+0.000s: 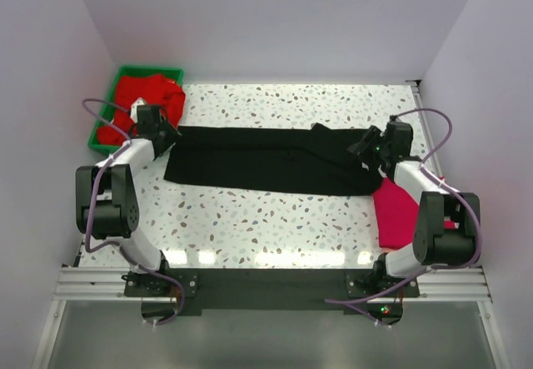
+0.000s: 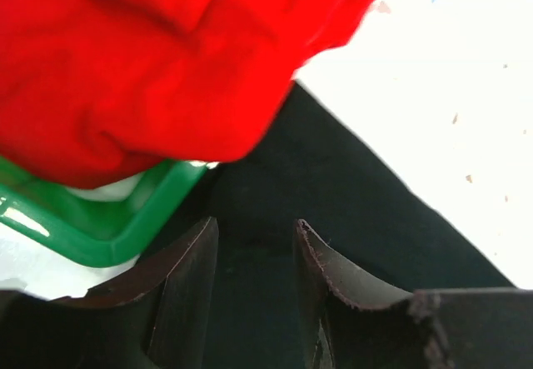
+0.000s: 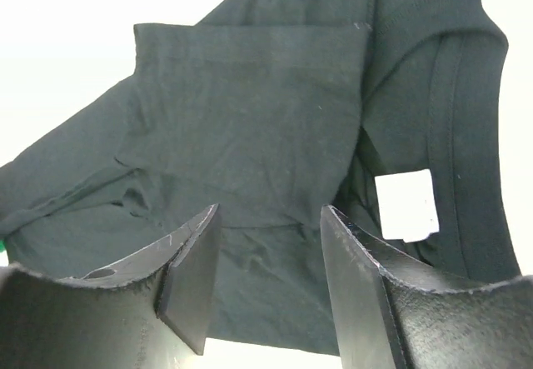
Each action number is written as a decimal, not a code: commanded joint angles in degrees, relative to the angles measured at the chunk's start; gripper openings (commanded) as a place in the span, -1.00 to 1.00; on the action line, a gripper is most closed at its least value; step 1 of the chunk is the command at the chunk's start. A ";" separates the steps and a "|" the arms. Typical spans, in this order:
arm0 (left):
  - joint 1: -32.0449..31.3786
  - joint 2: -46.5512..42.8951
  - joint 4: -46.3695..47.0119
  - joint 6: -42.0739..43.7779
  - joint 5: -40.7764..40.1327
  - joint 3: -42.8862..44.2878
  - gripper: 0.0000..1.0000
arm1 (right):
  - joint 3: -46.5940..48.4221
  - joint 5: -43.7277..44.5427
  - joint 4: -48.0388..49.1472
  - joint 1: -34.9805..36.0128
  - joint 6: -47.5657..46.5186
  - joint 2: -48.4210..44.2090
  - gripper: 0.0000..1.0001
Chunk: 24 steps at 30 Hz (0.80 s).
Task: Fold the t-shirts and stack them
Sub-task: Fold the tshirt
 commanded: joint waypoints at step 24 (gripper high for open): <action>-6.27 11.27 6.51 1.24 6.28 10.52 -0.14 | 53.62 11.98 -17.95 14.38 -16.89 38.04 0.23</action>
